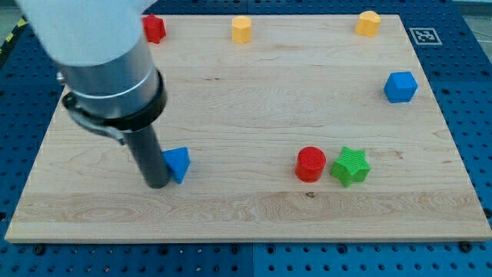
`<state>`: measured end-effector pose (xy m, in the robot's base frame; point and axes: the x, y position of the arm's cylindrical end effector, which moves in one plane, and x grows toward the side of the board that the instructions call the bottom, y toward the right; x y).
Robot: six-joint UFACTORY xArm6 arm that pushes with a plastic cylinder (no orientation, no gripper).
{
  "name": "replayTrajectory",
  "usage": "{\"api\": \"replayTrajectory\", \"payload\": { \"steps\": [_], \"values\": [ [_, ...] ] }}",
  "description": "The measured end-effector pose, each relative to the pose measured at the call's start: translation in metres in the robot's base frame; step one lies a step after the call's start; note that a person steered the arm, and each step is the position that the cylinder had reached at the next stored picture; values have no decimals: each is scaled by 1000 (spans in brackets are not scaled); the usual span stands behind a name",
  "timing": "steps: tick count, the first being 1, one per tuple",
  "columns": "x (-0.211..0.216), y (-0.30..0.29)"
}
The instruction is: Push the blue triangle in between the circles
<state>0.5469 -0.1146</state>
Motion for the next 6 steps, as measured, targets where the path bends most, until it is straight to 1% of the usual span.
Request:
{"api": "replayTrajectory", "payload": {
  "steps": [2, 4, 5, 6],
  "values": [
    [-24, 8],
    [-46, 39],
    [-49, 62],
    [-55, 65]
  ]
}}
